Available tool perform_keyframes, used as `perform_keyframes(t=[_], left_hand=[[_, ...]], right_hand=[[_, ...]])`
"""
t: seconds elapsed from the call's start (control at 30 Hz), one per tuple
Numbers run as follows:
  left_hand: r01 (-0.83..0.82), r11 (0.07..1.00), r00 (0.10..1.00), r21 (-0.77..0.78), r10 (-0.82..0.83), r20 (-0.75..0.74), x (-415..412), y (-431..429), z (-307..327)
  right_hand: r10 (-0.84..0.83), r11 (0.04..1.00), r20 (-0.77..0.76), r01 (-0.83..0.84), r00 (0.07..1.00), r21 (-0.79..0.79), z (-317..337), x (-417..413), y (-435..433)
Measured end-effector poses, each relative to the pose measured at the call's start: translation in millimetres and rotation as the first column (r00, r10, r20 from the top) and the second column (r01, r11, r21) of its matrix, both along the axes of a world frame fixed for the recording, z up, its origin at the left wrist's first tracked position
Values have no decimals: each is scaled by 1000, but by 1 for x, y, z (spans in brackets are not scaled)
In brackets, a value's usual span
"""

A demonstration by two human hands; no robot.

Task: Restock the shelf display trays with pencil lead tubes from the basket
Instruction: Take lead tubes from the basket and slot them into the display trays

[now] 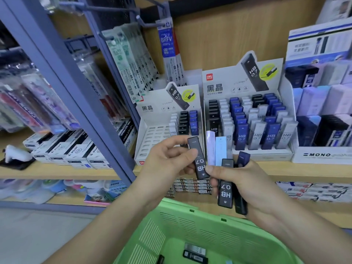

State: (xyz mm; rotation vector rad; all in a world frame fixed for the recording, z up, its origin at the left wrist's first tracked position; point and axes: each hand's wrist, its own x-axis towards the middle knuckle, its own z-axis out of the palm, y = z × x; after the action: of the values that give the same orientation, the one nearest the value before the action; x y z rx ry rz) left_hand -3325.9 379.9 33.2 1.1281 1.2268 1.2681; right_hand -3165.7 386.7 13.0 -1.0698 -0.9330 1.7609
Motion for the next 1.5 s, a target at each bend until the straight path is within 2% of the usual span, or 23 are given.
perform_keyframes(t=[0.1, 0.2, 0.27, 0.33, 0.37, 0.43, 0.47, 0.53, 0.63, 0.7, 0.83, 0.97, 1.03, 1.27, 1.4, 1.5], left_hand=[[40, 999, 999, -5, -39, 18, 0, -3, -1], [138, 990, 972, 12, -133, -196, 3, -11, 1], [89, 995, 970, 45, -76, -231, -3, -10, 9], [-61, 994, 957, 93, 85, -276, -20, -2, 23], [-154, 978, 905, 140, 196, -376, -33, 7, 29], [-291, 922, 700, 256, 387, -600, -59, 28, 37], [-328, 896, 602, 300, 443, -665, -68, 40, 40], [-332, 881, 488, 338, 467, -737, -77, 61, 36], [-279, 906, 393, 319, 411, -823, -79, 87, 23], [-271, 906, 374, 325, 410, -832, -76, 89, 21], [-176, 875, 383, 452, 483, -787, -72, 58, 28], [-170, 900, 588, 402, 420, -691, -67, 31, 23], [-129, 927, 618, 353, 354, -702, -61, 32, 14], [-6, 949, 580, 316, 261, -772, -52, 39, -6], [181, 893, 449, 413, 298, -842, -53, 48, -5], [173, 882, 432, 439, 333, -838, -48, 55, -2]], right_hand=[[-5, 999, -51, 3, 999, -32, -1, -5, 1], [-22, 1000, -49, 21, 999, -22, -3, -11, 0], [-31, 999, -36, 30, 999, -26, -4, -12, 0], [-37, 999, -19, 36, 999, -36, -5, -11, 1], [-37, 999, -12, 36, 999, -41, -5, -10, 2], [-34, 998, -8, 33, 999, -46, -5, -9, 3], [-32, 998, -3, 32, 999, -49, -6, -9, 3], [-22, 999, 11, 22, 1000, -48, -7, -9, 3], [3, 999, 19, -3, 1000, -47, -7, -9, 3], [0, 999, 32, 1, 1000, -48, -6, -9, 3], [16, 998, 33, -14, 999, -69, -8, -3, 6], [34, 997, 25, -32, 999, -72, -10, -3, 7], [53, 996, 28, -51, 998, -74, -10, -4, 7], [65, 994, -7, -65, 998, -84, -11, -3, 6], [49, 993, -32, -52, 998, -108, -11, -2, 7], [48, 990, -50, -54, 998, -128, -9, -3, 6]])
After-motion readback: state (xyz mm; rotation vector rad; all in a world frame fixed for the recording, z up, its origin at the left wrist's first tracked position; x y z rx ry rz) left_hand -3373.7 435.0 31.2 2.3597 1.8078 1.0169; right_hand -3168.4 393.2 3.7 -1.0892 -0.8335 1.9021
